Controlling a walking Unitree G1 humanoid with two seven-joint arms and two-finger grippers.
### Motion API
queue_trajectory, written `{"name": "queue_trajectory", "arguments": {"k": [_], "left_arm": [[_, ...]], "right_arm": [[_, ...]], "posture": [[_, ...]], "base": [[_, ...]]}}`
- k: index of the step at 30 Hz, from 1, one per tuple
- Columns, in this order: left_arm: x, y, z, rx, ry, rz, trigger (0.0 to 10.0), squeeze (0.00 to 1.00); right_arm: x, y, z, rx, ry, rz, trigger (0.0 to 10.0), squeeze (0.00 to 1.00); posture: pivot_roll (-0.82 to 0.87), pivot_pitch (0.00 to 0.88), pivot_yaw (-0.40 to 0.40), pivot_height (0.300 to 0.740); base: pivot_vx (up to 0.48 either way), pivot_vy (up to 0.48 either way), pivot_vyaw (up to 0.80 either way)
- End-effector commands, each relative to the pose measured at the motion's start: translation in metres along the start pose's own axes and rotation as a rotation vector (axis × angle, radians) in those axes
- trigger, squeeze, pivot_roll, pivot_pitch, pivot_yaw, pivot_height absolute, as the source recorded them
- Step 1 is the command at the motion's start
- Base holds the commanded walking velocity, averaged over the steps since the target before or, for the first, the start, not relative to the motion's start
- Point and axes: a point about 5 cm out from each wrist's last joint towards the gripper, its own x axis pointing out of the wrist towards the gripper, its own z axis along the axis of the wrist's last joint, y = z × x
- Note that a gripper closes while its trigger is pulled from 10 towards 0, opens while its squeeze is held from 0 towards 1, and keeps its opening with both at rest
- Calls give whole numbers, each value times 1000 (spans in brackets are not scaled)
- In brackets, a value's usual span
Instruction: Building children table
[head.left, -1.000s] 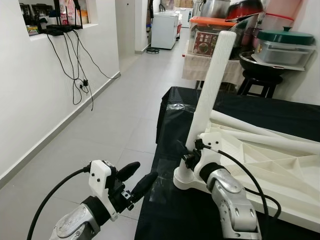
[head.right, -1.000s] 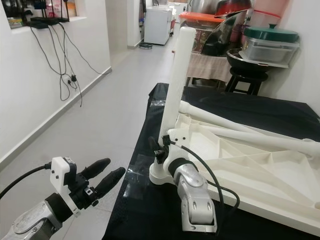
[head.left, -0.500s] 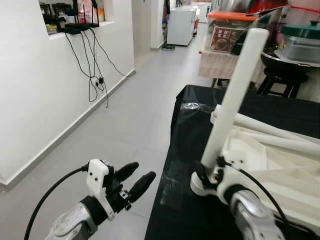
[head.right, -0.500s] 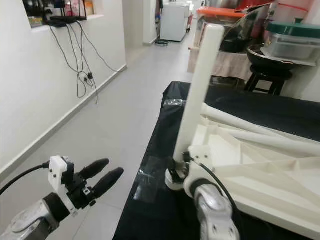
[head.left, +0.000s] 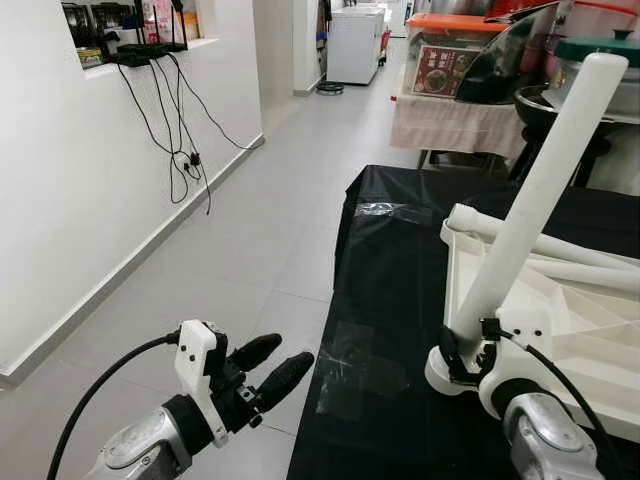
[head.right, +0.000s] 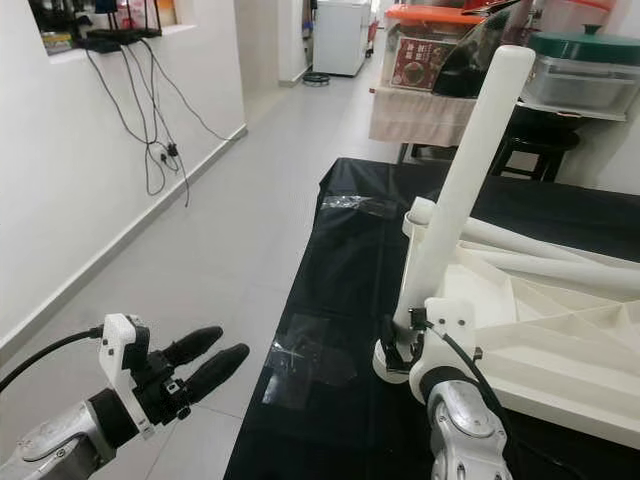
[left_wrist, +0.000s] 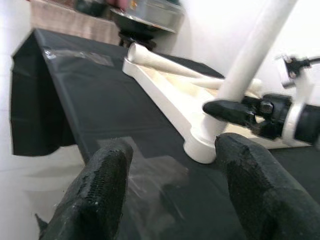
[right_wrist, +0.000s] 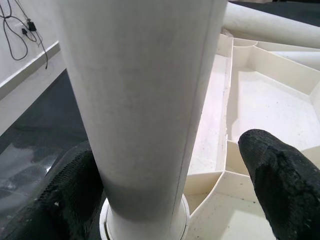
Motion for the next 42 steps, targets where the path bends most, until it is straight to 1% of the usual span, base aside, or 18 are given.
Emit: {"name": "queue_trajectory", "arguments": {"k": [1,2,4,6,9,11,14,17,19,21,22,27,29,31,32,37,38,42], "left_arm": [[-2,1,-2,-10,23,-8,10000,0],[-2,0,-1,1,36,-21,10000,0],[-2,0,-1,1,36,-21,10000,0],[1,0,2,44,29,-15,10000,0],[2,0,4,53,19,-11,10000,0],[6,11,16,108,-57,97,10000,0],[7,17,20,127,-84,152,10000,0],[7,18,20,130,-82,157,10000,0],[7,21,20,162,-73,198,10000,0],[7,22,20,170,-71,209,10000,0],[7,23,20,174,-70,219,10000,0],[7,24,21,178,-67,229,10000,0],[4,29,23,182,-59,273,10000,0],[4,29,23,182,-59,273,10000,0],[2,35,24,213,-54,333,10000,0],[-1,38,24,230,-55,377,10000,0],[-3,40,24,244,-61,421,10000,0],[-8,38,21,198,-101,421,10000,0]], "right_arm": [[-2,-12,-2,2,18,-75,10000,0],[0,-6,6,27,-21,-51,10000,0],[0,-6,6,27,-21,-51,10000,0],[4,3,24,89,-125,4,10000,0],[4,5,29,103,-149,22,10000,0],[5,10,18,97,-123,69,10000,0],[4,12,7,87,-91,98,10000,0],[4,13,5,83,-82,105,10000,0],[-3,24,0,14,-83,272,10000,0],[-5,27,-1,-3,-82,319,10000,0],[-11,33,-2,-26,-84,410,10000,0],[-15,34,-2,-41,-94,455,10000,0],[-29,30,-5,-45,-93,569,10000,0],[-29,30,-5,-45,-93,569,10000,0],[-33,29,-6,-33,-102,597,10000,0],[-37,30,-9,-23,-107,629,10000,0],[-40,33,-14,-11,-109,653,10000,0],[-44,35,-21,5,-117,670,10000,0]], "posture": [[21,0,-29,740],[21,0,-27,740],[21,0,-27,740],[17,0,-28,740],[17,0,-28,740],[6,0,-19,740],[3,0,-18,740],[3,0,-18,740],[-19,0,-8,740],[-19,0,-8,740],[-30,0,-6,740],[-29,0,-7,740],[-42,0,-5,740],[-42,0,-5,740],[-50,0,-4,740],[-45,0,-7,740],[-41,0,-9,740],[-43,0,-10,740]], "base": [[0,0,0],[0,0,0],[0,0,0],[0,0,0],[0,0,0],[0,0,0],[0,0,0],[0,0,0],[0,0,0],[0,0,0],[0,0,0],[0,0,0],[0,0,0],[0,0,0],[0,0,0],[0,0,0],[0,0,0],[0,0,0]]}}
